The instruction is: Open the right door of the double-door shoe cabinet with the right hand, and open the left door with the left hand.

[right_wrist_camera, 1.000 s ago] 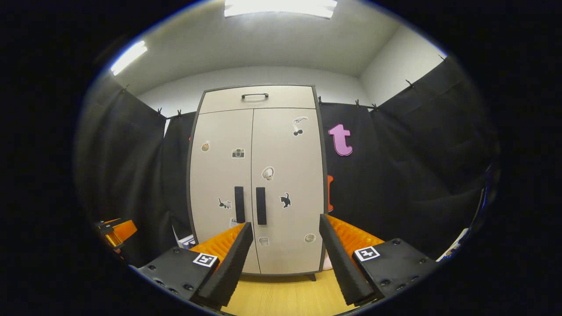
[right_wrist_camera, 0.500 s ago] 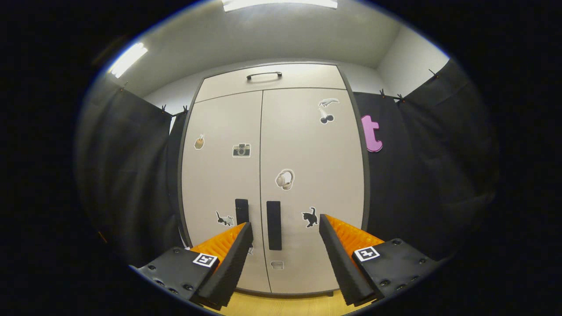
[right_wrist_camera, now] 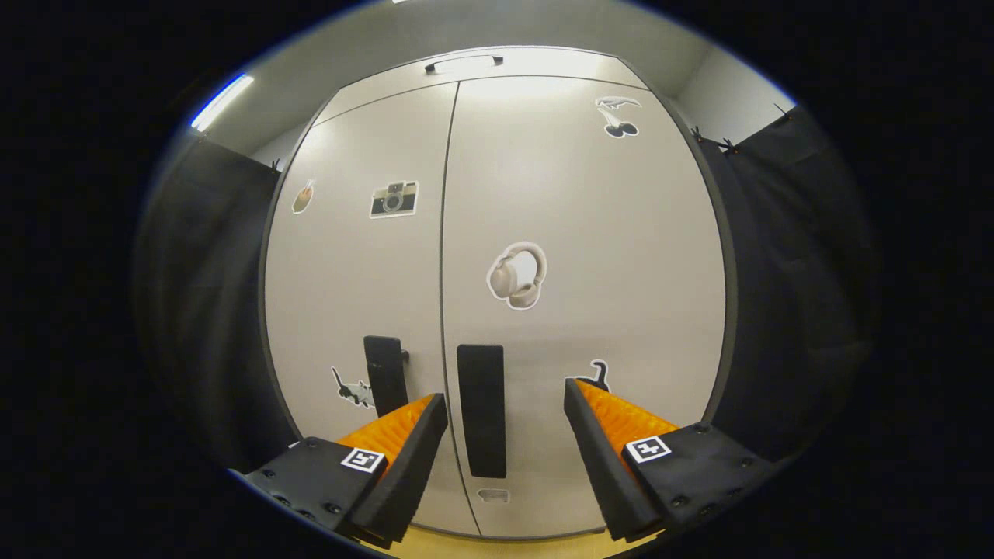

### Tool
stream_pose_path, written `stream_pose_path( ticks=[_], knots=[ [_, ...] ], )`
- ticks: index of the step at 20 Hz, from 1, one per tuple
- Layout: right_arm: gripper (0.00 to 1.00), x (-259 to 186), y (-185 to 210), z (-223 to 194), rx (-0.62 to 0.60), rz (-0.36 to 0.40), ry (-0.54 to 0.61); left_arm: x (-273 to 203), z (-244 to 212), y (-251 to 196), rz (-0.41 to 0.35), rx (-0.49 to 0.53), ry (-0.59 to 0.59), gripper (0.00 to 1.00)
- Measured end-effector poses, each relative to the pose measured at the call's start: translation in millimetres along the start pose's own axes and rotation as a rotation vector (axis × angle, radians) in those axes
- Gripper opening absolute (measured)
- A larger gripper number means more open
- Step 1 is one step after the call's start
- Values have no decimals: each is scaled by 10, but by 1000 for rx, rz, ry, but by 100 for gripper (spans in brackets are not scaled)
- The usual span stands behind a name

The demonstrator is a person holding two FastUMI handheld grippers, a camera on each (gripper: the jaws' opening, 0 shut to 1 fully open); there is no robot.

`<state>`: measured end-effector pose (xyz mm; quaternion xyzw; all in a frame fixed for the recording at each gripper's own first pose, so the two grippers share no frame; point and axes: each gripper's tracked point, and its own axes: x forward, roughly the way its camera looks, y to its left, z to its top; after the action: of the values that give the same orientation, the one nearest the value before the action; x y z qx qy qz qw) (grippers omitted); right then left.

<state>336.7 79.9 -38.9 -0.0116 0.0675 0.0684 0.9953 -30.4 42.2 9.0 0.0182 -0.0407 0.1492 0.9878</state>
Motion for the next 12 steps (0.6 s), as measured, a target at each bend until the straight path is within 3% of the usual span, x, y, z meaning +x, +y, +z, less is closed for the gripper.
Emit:
stream_pose_path(
  ticks=[1, 3, 4, 5, 8, 11, 12],
  knots=[
    [97, 47, -4, -20, 5, 0, 1, 4, 3, 11, 12, 10, 0, 94],
    [97, 133, -17, -70, 15, -3, 9, 7, 14, 28, 42, 40, -12, 94],
    [89, 172, -25, -96, 21, -5, 16, 0, 37, 19, 50, 52, -21, 94],
    [95, 206, -34, -116, 27, -11, 23, -17, 71, 15, 55, 58, -31, 94],
    [92, 288, -39, -110, 31, -23, 6, -37, 130, 5, 57, 62, -50, 92],
    [78, 248, 114, -129, -13, 14, -6, -95, 130, 13, 56, 77, -46, 94],
    [60, 248, 171, -152, -18, 33, -9, -86, 120, -2, 55, 82, -44, 92]
  ],
)
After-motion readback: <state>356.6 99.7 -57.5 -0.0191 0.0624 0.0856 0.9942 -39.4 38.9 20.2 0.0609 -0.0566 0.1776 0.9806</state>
